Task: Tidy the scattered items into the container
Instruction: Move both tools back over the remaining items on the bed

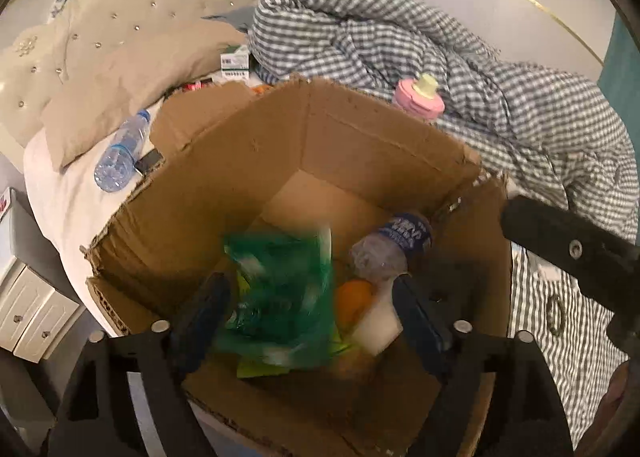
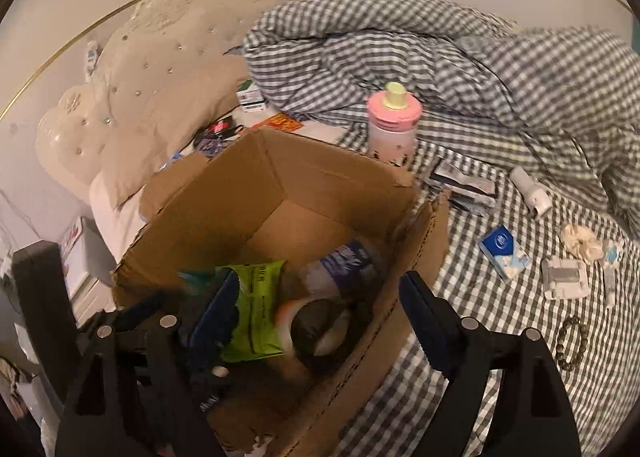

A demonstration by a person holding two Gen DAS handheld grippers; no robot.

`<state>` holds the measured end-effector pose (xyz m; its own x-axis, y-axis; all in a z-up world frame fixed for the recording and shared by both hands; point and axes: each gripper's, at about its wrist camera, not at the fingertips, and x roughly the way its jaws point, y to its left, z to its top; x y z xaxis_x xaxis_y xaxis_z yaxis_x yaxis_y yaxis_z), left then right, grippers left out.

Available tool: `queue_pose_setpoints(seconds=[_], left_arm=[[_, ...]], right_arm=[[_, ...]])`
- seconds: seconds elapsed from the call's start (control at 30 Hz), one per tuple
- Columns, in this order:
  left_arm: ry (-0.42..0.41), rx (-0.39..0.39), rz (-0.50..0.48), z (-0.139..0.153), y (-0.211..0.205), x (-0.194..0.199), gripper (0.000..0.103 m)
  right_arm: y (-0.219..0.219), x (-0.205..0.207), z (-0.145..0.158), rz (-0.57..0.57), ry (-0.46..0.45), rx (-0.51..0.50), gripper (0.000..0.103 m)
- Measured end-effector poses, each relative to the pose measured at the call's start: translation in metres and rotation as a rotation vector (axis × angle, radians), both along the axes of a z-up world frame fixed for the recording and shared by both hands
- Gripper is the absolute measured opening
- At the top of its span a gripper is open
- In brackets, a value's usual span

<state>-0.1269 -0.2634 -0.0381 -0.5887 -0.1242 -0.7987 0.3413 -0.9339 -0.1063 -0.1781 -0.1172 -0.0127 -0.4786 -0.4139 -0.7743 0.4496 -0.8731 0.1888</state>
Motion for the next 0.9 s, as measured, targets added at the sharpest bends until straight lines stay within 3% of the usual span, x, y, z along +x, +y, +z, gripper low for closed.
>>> queue_pose_setpoints(seconds=[0.27, 0.53, 0.67, 0.9], left_arm=[[0.007, 0.008, -0.048, 0.005, 0.042, -0.005, 0.092], [0.064, 0.016, -0.197, 0.020, 0.144, -0.015, 0.097], [0.046, 0.005, -0.291, 0.016, 0.199, -0.032, 0.098], [-0.011, -0.042, -0.383, -0.014, 0.258, -0.084, 0.098]], right_arm=[[0.084, -0.002, -0.001, -0.130, -0.023, 0.004, 0.082], [0.228, 0.017, -0.001, -0.344, -0.027, 0.021, 0.082], [0.289, 0.024, -0.013, -0.429, -0.053, 0.032, 0.082], [0.332, 0.009, -0.046, -0.457, -0.106, -0.005, 0.082]])
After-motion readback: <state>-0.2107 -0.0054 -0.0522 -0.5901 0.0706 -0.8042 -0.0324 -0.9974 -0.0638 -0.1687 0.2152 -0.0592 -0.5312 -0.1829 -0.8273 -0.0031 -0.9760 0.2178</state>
